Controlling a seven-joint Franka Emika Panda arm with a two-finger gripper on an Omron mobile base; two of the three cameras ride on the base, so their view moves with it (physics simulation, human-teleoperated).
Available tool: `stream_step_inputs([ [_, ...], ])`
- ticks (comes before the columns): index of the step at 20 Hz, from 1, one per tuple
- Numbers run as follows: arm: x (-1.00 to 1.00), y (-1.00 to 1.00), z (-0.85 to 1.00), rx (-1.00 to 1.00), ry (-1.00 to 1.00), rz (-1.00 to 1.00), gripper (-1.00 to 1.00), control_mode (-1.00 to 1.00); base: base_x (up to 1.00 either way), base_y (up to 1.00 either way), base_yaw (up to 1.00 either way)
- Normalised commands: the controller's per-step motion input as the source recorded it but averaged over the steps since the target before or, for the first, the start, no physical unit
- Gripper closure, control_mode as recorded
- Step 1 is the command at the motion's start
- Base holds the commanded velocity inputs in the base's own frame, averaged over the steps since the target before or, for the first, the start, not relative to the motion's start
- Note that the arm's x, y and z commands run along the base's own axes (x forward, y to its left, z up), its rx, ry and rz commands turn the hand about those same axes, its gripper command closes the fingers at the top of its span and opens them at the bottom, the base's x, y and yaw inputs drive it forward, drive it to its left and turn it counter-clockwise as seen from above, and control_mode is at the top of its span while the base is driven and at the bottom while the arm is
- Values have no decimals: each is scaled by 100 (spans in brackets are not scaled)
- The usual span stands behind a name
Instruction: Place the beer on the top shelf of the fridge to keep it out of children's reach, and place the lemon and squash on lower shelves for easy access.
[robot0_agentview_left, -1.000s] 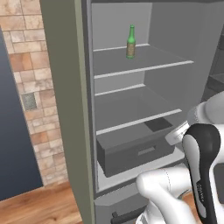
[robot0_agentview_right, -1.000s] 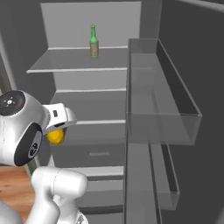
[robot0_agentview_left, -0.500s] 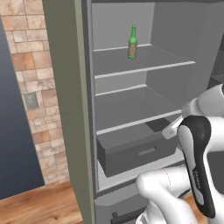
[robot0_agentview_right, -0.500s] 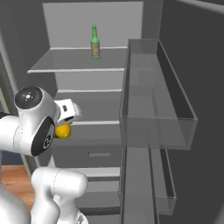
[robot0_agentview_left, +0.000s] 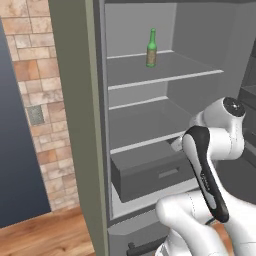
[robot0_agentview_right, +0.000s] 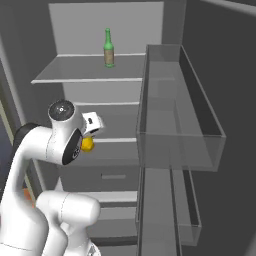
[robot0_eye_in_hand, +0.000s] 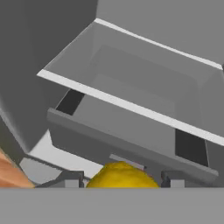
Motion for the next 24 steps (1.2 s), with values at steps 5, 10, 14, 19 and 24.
stream_step_inputs([
  [5,88,0,-46,0,0,2,100,-100,0,0,0],
  [10,87,-3,-11,0,2,3,100,-100,0,0,0],
  [14,81,-16,0,1,5,3,100,-100,0,0,0],
  [19,74,-29,0,0,8,4,100,-100,0,0,0],
  [24,71,-12,-5,2,2,8,100,-100,0,0,0],
])
